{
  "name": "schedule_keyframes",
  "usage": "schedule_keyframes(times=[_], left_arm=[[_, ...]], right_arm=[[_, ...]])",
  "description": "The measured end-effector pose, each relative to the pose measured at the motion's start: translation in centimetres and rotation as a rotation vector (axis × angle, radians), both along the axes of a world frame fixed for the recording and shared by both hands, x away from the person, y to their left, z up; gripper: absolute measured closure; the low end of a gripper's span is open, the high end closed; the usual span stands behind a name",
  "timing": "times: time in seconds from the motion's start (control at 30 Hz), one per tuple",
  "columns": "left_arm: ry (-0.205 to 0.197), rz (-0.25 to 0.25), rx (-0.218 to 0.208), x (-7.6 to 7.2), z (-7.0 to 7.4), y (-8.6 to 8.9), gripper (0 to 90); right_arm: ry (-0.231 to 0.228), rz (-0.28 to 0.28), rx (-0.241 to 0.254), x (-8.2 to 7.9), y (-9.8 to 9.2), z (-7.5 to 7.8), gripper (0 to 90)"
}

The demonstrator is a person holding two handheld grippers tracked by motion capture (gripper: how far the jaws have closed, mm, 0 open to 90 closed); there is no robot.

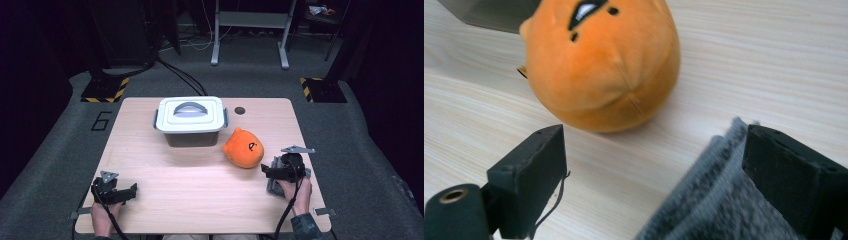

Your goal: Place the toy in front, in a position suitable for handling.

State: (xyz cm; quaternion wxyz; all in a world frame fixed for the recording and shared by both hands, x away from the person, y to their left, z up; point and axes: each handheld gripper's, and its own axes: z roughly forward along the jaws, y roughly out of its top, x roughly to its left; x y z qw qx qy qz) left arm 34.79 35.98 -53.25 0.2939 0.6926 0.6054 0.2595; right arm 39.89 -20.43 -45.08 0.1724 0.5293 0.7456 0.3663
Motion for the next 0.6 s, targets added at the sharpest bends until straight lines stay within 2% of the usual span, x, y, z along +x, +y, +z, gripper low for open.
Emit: schedule_keyframes(times=[0.23, 0.3, 0.4, 0.6], left_arm=[[0.000, 0.000, 0.000, 0.0, 0.0, 0.0, 0.3], [-0.005, 0.003, 0.001, 0.0, 0.0, 0.0, 0.4], [0.000, 0.000, 0.000, 0.0, 0.0, 0.0, 0.4], [-0.005, 0.002, 0.001, 0.0, 0.0, 0.0, 0.5]], right_arm=[[0.005, 0.038, -0.019, 1.4, 1.9, 0.7, 5.6], [-0.004, 0.054, -0.038, 2.1, 2.5, 1.0, 5.4], [0.004, 0.066, -0.031, 3.0, 3.4, 1.5, 5.4], [0.015, 0.063, -0.051, 4.9, 5.2, 1.8, 5.7]])
